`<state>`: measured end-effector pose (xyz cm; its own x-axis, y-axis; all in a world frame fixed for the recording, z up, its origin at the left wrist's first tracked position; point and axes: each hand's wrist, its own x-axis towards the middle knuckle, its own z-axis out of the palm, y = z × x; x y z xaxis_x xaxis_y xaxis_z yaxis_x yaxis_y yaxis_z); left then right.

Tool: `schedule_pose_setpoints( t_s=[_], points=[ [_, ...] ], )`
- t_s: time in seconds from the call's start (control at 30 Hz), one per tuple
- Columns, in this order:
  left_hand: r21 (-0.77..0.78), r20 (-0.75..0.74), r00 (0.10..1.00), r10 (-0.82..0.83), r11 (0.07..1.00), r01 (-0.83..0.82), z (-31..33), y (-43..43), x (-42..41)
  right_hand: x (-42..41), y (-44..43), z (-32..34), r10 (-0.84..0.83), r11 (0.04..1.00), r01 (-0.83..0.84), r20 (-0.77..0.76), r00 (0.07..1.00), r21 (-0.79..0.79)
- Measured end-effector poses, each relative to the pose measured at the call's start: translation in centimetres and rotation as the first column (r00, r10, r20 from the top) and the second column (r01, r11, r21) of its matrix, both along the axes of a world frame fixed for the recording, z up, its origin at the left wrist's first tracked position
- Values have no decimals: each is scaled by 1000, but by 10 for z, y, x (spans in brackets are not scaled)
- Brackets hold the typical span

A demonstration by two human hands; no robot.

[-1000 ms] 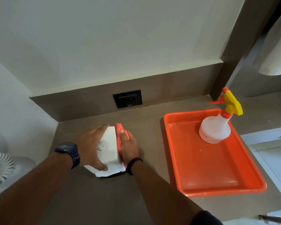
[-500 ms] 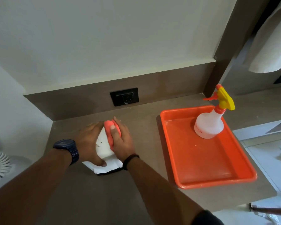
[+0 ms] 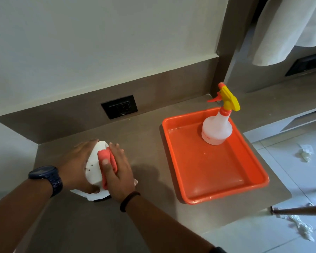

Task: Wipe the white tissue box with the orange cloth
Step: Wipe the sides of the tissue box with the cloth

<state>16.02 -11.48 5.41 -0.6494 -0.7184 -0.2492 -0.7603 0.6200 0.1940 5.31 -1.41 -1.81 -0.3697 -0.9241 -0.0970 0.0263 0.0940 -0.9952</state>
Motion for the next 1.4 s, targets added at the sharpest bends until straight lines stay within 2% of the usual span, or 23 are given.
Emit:
schedule_pose_setpoints(
  t_s=[0.17, 0.33, 0.57, 0.7, 0.87, 0.97, 1.1, 1.17, 1.23, 1.27, 1.33, 1.4],
  points=[
    [18, -22, 1000, 22, 1000, -22, -4, -5, 6, -23, -29, 0, 74, 993, -83, 97, 992, 89],
    [13, 6, 999, 31, 999, -31, -3, -5, 6, -20, -32, -4, -7, 984, -28, 198, 980, 174],
    [33, 9, 999, 34, 999, -34, 3, 1, 3, -6, 7, -11, -24, 980, -29, 263, 964, 196],
    [31, 15, 999, 36, 999, -37, 3, 1, 3, -10, -5, 7, -55, 980, -3, 289, 956, 198],
    [33, 4, 998, 61, 998, -61, 1, -3, 3, -22, -22, 22, -48, 980, 17, 157, 986, 197],
    [32, 8, 998, 62, 998, -63, 1, -4, 4, -19, -12, 23, -116, 970, 80, 151, 982, 228],
    [57, -25, 995, 96, 994, -95, 3, 0, 8, -12, -9, 38, -157, 984, 142, 151, 976, 103],
    [93, -74, 987, 143, 986, -136, 7, 4, 16, -7, -20, 61, -147, 989, 147, 59, 987, 5],
    [147, -185, 964, 192, 975, -166, 13, 7, 30, -3, -34, 80, -89, 991, 70, -180, 980, -110],
    [169, -238, 948, 212, 970, -175, 15, 9, 39, 0, -41, 84, -24, 992, -19, -335, 942, -126],
    [196, -277, 928, 248, 961, -198, 16, 12, 54, 1, -49, 83, 181, 976, -216, -624, 760, 21],
    [225, -250, 919, 304, 942, -250, 12, 13, 62, 1, -48, 75, 327, 938, -284, -785, 527, 200]
  ],
)
